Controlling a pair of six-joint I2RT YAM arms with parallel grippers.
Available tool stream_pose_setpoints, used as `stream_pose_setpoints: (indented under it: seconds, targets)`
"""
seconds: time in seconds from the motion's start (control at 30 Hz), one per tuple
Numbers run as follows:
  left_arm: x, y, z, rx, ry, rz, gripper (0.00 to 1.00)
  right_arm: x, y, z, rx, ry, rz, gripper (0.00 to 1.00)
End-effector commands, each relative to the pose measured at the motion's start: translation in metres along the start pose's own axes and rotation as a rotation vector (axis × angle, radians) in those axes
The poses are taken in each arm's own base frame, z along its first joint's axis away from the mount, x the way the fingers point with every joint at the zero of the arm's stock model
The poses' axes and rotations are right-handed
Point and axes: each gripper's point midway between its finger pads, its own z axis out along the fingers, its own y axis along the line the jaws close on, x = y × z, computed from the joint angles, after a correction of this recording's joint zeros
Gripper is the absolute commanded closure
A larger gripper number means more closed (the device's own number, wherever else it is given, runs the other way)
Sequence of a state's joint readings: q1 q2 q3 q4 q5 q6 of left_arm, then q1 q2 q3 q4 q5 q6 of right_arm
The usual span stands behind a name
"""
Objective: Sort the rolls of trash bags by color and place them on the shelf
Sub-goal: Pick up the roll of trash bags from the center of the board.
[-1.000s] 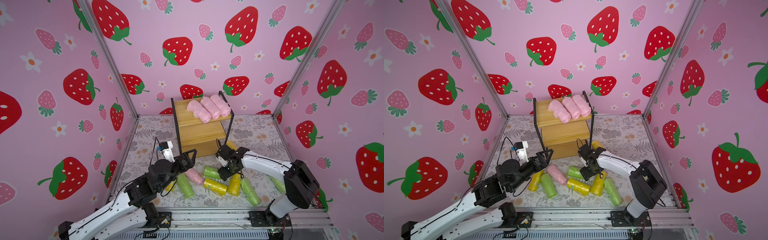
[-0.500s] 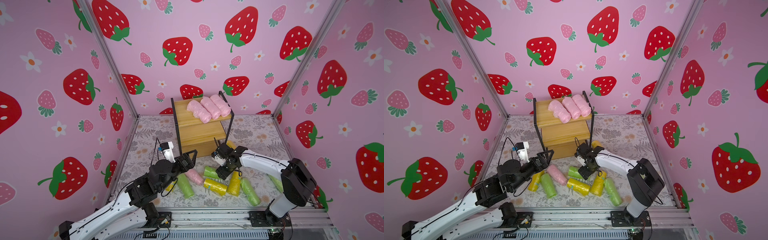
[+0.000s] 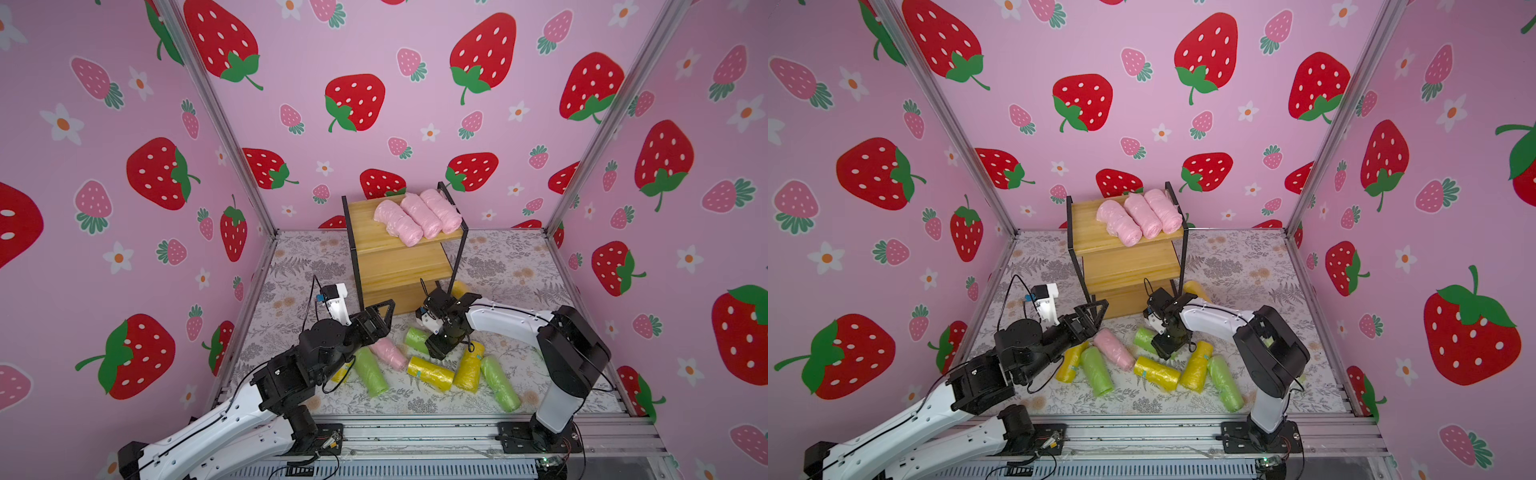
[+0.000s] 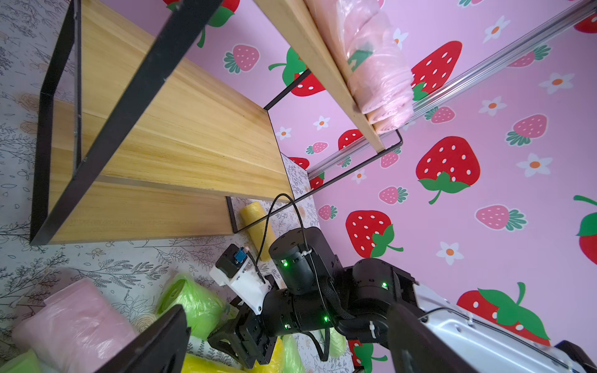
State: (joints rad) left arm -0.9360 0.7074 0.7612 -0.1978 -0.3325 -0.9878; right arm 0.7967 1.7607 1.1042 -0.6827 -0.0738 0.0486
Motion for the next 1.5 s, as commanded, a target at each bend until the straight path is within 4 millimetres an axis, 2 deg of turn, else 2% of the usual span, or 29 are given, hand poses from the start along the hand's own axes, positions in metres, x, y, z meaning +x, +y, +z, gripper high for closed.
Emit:
stream_pose_setpoints:
  seconds: [0.0, 0.1, 0.2, 0.37, 0.6, 0.83, 1.07, 1.3, 1.37, 1.4, 1.47]
  targets:
    - [0.001, -0.002, 0.002, 0.004, 0.005, 0.025, 0.0, 0.001, -0.001, -0.005, 0.013, -0.027, 0.07, 0.63]
    - [0.002, -0.003, 0.003, -0.002, 0.016, 0.041, 0.0, 0.001, -0.003, -0.02, 0.025, -0.045, 0.107, 0.88]
    - [0.004, -0.009, 0.004, 0.02, 0.036, 0.068, 0.0, 0.001, 0.001, -0.045, 0.01, -0.077, 0.143, 1.0]
    - [0.011, -0.025, 0.007, 0.072, 0.093, 0.123, 0.0, 0.006, 0.014, -0.1, -0.063, -0.172, 0.198, 1.0]
    - [0.026, -0.069, 0.011, 0.284, 0.177, 0.165, 0.0, 0.012, 0.052, -0.183, -0.305, -0.368, 0.22, 1.0]
    - [0.029, -0.084, 0.014, 0.345, 0.198, 0.136, 0.0, 0.011, 0.084, -0.244, -0.518, -0.514, 0.179, 1.0]
    - [0.03, -0.098, 0.019, 0.424, 0.186, 0.063, 0.0, 0.005, 0.106, -0.278, -0.679, -0.592, 0.139, 1.0]
    - [0.035, -0.106, 0.027, 0.46, 0.207, 0.026, 0.0, 0.001, 0.121, -0.296, -0.764, -0.621, 0.098, 1.0]
    - [0.034, -0.109, 0.028, 0.478, 0.2, 0.018, 0.08, 0.002, 0.122, -0.299, -0.768, -0.627, 0.095, 1.0]
    - [0.034, -0.11, 0.027, 0.487, 0.198, 0.016, 0.15, 0.003, 0.122, -0.301, -0.767, -0.631, 0.095, 1.0]
    - [0.032, -0.112, 0.027, 0.493, 0.192, 0.008, 0.39, 0.004, 0.121, -0.303, -0.763, -0.636, 0.094, 1.0]
